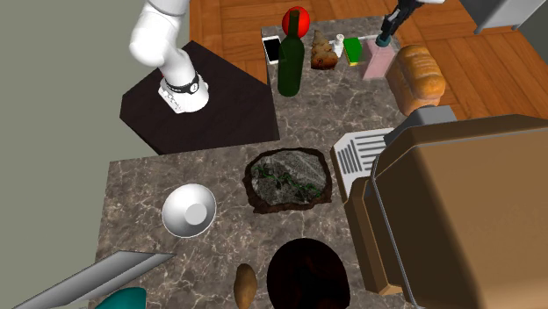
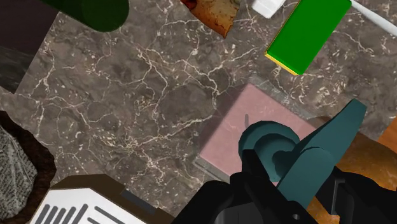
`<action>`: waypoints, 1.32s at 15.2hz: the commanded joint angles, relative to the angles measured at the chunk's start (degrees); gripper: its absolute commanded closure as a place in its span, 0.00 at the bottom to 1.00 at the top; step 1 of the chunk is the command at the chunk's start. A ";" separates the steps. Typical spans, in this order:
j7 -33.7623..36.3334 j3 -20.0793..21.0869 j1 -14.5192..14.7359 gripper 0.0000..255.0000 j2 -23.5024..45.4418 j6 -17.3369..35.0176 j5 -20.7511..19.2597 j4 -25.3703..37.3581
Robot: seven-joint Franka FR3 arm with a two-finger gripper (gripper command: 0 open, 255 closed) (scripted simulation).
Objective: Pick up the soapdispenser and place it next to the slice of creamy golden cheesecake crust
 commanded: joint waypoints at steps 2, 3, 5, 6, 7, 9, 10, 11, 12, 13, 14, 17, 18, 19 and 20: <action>-0.16 -0.01 -0.05 1.00 -0.18 2.54 0.03 -2.67; -0.21 -0.02 -0.08 1.00 -0.23 3.34 0.04 -3.52; -0.32 -0.03 -0.12 1.00 -0.27 4.91 0.06 -5.13; -0.37 -0.04 -0.13 1.00 -0.27 5.67 0.07 -5.90; -0.42 -0.04 -0.15 1.00 -0.24 6.42 0.07 -6.63; -0.52 -0.06 -0.17 1.00 -0.15 7.90 0.08 -8.01; -0.57 -0.06 -0.18 1.00 -0.07 8.62 0.08 -8.66; -0.62 -0.07 -0.19 1.00 0.02 9.34 0.08 -9.29; -0.67 -0.08 -0.20 1.00 0.12 10.04 0.08 -9.90; -0.71 -0.09 -0.21 1.00 0.24 10.74 0.08 -10.48; -0.76 -0.10 -0.21 1.00 0.37 11.43 0.08 -11.04; -0.81 -0.11 -0.22 1.00 0.55 12.28 0.08 -11.71; -0.81 -0.11 -0.22 1.00 0.55 12.28 0.08 -11.70; -0.81 -0.11 -0.22 1.00 0.55 12.28 0.08 -11.70; -0.81 -0.11 -0.22 1.00 0.55 12.28 0.08 -11.70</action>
